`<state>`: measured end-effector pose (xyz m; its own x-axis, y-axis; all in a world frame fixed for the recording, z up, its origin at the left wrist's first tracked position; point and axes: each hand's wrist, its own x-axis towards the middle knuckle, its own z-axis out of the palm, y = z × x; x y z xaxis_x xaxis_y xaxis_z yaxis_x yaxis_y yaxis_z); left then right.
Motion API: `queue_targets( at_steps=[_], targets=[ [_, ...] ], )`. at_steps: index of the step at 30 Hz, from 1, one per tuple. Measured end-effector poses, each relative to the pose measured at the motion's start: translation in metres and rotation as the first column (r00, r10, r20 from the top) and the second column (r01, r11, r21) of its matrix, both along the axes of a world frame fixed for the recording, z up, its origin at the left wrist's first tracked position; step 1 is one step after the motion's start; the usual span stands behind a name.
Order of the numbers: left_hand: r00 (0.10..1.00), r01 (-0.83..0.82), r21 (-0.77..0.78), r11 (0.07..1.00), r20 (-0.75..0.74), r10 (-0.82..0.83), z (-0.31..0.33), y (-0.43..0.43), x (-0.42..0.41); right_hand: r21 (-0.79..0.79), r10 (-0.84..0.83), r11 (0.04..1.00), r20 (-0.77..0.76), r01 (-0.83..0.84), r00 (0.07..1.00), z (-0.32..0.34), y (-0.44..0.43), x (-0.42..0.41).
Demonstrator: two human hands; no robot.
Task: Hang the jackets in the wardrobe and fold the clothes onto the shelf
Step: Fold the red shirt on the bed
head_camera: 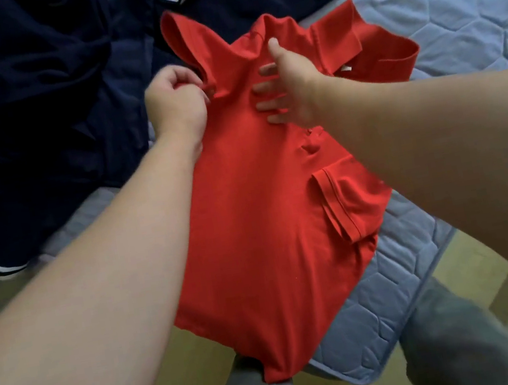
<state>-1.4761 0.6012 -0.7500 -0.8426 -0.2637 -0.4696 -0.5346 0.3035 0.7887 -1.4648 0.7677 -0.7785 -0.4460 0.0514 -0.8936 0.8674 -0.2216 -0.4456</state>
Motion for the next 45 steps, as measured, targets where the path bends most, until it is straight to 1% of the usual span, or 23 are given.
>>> queue_targets(
  at_steps=[2, 3, 5, 7, 9, 12, 13, 15, 16, 17, 18, 19, 20, 21, 23, 24, 26, 29, 32, 35, 37, 42, 45],
  targets=[
    [0.987, 0.161, 0.006, 0.987, 0.003, -0.161, 0.000, 0.001, 0.025, -0.025, 0.000, 1.000, 0.026, 0.001, 1.000, 0.003, 0.005, -0.009],
    [0.967, 0.254, -0.049, 0.966, 0.002, -0.254, -0.003, 0.002, 0.037, -0.027, 0.019, 0.999, 0.035, -0.018, 0.999, 0.004, 0.005, -0.016],
    [0.891, 0.442, -0.270, 0.855, 0.021, -0.454, -0.017, 0.000, 0.060, 0.003, 0.034, 0.999, 0.079, -0.034, 0.996, 0.000, 0.006, -0.025],
    [0.821, 0.533, -0.456, 0.713, 0.075, -0.566, -0.030, -0.002, 0.073, 0.054, 0.091, 0.994, 0.085, -0.096, 0.992, -0.005, 0.002, -0.032],
    [0.788, 0.578, -0.506, 0.640, 0.144, -0.598, -0.038, 0.004, 0.082, 0.086, 0.106, 0.990, 0.054, -0.110, 0.993, -0.013, 0.004, -0.036],
    [0.844, 0.508, -0.561, 0.653, 0.174, -0.507, -0.038, 0.023, 0.084, 0.143, 0.143, 0.979, 0.008, -0.143, 0.990, -0.021, 0.017, -0.036],
    [0.889, 0.439, -0.567, 0.697, 0.158, -0.430, -0.036, 0.031, 0.083, 0.139, 0.147, 0.980, 0.004, -0.146, 0.989, -0.023, 0.022, -0.036],
    [0.988, 0.153, -0.542, 0.826, 0.084, -0.128, -0.036, 0.042, 0.076, 0.110, 0.124, 0.986, 0.001, -0.124, 0.992, -0.026, 0.029, -0.036],
    [0.996, -0.037, -0.518, 0.855, 0.054, 0.076, -0.039, 0.045, 0.071, 0.099, 0.114, 0.989, 0.006, -0.114, 0.994, -0.027, 0.031, -0.036],
    [0.958, -0.231, -0.482, 0.845, 0.039, 0.284, -0.041, 0.045, 0.065, 0.082, 0.102, 0.991, 0.013, -0.103, 0.995, -0.026, 0.032, -0.036],
    [0.883, -0.394, -0.434, 0.810, 0.068, 0.465, -0.043, 0.042, 0.059, 0.058, 0.086, 0.994, 0.027, -0.087, 0.996, -0.025, 0.031, -0.037],
    [0.796, -0.502, -0.380, 0.777, 0.147, 0.587, -0.046, 0.038, 0.054, 0.029, 0.064, 0.997, 0.045, -0.066, 0.997, -0.023, 0.030, -0.037],
    [0.730, -0.561, -0.324, 0.762, 0.241, 0.640, -0.050, 0.033, 0.050, 0.013, 0.050, 0.999, 0.064, -0.051, 0.997, -0.023, 0.030, -0.039],
    [0.701, -0.573, -0.272, 0.773, 0.326, 0.634, -0.053, 0.029, 0.045, 0.012, 0.039, 0.999, 0.078, -0.040, 0.996, -0.024, 0.030, -0.041],
    [0.751, -0.501, -0.154, 0.852, 0.412, 0.516, -0.060, 0.018, 0.039, 0.049, 0.047, 0.997, 0.083, -0.052, 0.995, -0.026, 0.028, -0.046],
    [0.800, -0.436, -0.133, 0.890, 0.395, 0.451, -0.065, 0.011, 0.035, 0.070, 0.048, 0.996, 0.077, -0.053, 0.996, -0.028, 0.026, -0.049],
    [0.889, -0.292, -0.177, 0.940, 0.314, 0.335, -0.071, -0.001, 0.029, 0.092, 0.002, 0.996, 0.038, -0.006, 0.999, -0.034, 0.022, -0.057],
    [0.942, -0.181, -0.270, 0.946, 0.228, 0.245, -0.077, -0.014, 0.025, 0.061, -0.115, 0.991, -0.004, 0.115, 0.993, -0.041, 0.016, -0.067],
    [0.944, -0.153, -0.299, 0.942, 0.237, 0.229, -0.087, -0.015, 0.025, 0.026, -0.183, 0.983, -0.012, 0.183, 0.983, -0.051, 0.014, -0.065],
    [0.927, -0.217, -0.244, 0.945, 0.251, 0.278, -0.090, -0.010, 0.027, -0.044, -0.226, 0.973, -0.004, 0.226, 0.974, -0.056, 0.017, -0.064],
    [0.930, -0.227, -0.169, 0.959, 0.254, 0.265, -0.088, -0.010, 0.031, -0.031, -0.190, 0.981, -0.013, 0.189, 0.982, -0.052, 0.016, -0.067],
    [0.944, -0.089, 0.041, 0.995, 0.323, 0.072, -0.081, -0.023, 0.044, 0.008, -0.052, 0.999, -0.087, 0.053, 0.995, -0.045, 0.008, -0.067],
    [0.943, -0.076, 0.086, 0.993, 0.330, 0.044, -0.082, -0.030, 0.046, 0.013, -0.063, 0.998, -0.091, 0.065, 0.994, -0.046, 0.009, -0.062]
  ],
)
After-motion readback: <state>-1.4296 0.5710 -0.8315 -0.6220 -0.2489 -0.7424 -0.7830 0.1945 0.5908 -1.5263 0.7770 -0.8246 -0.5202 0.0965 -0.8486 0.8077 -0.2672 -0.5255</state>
